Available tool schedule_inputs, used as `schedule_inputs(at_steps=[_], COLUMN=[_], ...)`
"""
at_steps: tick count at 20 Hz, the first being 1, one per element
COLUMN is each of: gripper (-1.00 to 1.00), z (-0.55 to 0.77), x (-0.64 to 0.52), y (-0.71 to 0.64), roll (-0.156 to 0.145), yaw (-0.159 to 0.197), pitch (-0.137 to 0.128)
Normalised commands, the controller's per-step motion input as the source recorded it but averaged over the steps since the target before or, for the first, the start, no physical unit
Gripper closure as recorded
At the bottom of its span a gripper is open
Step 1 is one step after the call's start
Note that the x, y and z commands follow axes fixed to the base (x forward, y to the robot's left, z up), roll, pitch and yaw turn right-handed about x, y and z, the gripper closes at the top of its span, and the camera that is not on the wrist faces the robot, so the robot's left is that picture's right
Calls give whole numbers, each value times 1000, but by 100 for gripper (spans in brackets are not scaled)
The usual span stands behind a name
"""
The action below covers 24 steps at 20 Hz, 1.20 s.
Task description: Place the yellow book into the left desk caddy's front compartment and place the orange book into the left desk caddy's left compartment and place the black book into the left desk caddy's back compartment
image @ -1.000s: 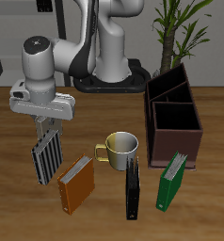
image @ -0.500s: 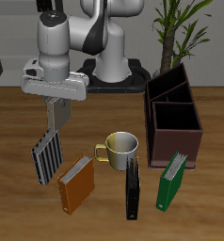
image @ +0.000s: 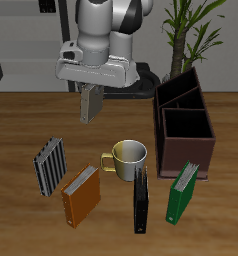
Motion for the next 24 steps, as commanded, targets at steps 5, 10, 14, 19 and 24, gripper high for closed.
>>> schedule_inputs(at_steps=[5,10,14,19,24], gripper=[100,100,100,100,100], z=[132,30,126,222,78], x=[-46,-95,-178,21,-24], y=[603,477,344,441,451], roll=[38,11,-40,22,1], yaw=[59,25,0,15,8], pitch=[48,40,-7,6,25])
